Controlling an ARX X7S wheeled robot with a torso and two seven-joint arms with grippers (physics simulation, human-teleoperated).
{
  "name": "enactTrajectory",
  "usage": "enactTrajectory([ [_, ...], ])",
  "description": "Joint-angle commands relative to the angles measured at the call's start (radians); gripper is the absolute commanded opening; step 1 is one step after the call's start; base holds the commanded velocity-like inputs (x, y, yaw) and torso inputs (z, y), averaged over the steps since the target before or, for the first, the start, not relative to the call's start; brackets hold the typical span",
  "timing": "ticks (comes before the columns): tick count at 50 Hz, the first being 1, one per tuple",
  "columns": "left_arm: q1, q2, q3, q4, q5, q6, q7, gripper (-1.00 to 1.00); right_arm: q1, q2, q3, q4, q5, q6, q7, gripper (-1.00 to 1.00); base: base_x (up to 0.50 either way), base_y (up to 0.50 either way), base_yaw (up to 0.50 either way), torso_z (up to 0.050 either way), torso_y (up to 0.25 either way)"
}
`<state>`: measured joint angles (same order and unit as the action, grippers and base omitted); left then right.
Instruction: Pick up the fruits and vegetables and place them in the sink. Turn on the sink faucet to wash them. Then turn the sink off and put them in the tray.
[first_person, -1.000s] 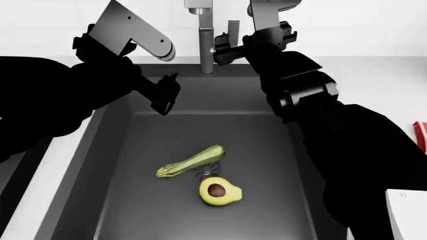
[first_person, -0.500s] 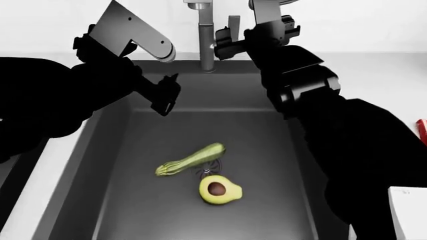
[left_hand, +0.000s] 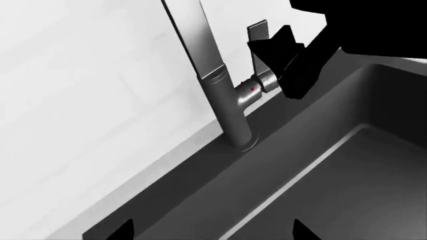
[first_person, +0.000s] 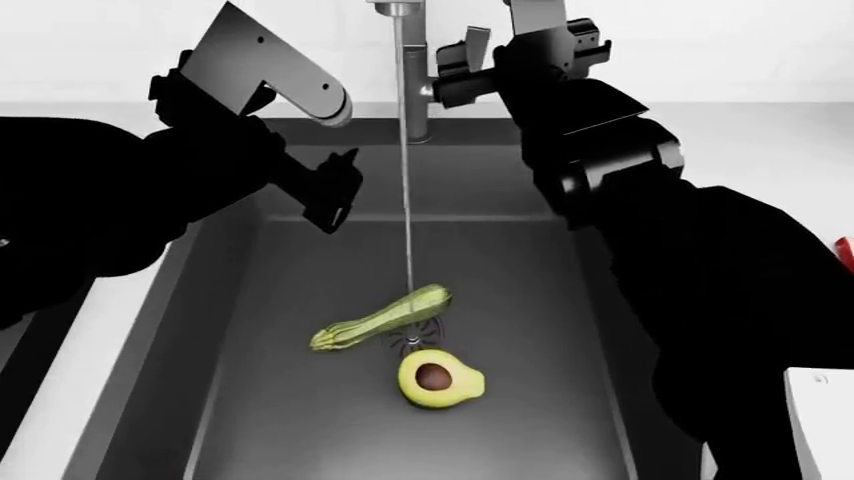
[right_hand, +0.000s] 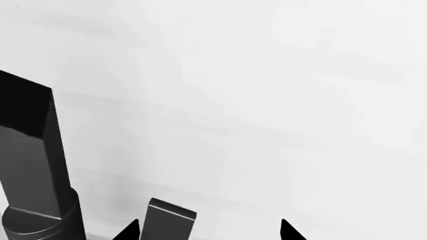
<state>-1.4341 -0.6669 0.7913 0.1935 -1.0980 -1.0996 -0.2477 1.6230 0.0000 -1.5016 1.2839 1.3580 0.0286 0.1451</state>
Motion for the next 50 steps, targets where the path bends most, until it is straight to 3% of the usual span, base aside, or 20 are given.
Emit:
enactTrajectory([
  [1,0.001,-0.004,-0.001,0.004,-0.005,0.000,-0.002,1.00,0.004,0.000,0.002,0.017,0.010,0.025,0.062,1.00,0.00,0.00,0.00,0.000,0.000],
  [26,0.006,-0.007,0.005,0.001,-0.003,0.006,-0.002,1.00,0.002,0.000,0.081,0.025,-0.052,0.029,0.100,1.00,0.00,0.00,0.00,0.000,0.000],
  [39,0.005,-0.006,0.012,-0.005,0.001,0.009,0.002,1.00,-0.007,0.000,0.403,0.025,-0.364,0.096,0.117,1.00,0.00,0.00,0.00,0.000,0.000],
  [50,0.005,-0.009,0.008,0.002,-0.007,0.006,-0.006,1.00,0.033,0.000,0.510,0.025,-0.468,0.080,0.068,1.00,0.00,0.00,0.00,0.000,0.000],
])
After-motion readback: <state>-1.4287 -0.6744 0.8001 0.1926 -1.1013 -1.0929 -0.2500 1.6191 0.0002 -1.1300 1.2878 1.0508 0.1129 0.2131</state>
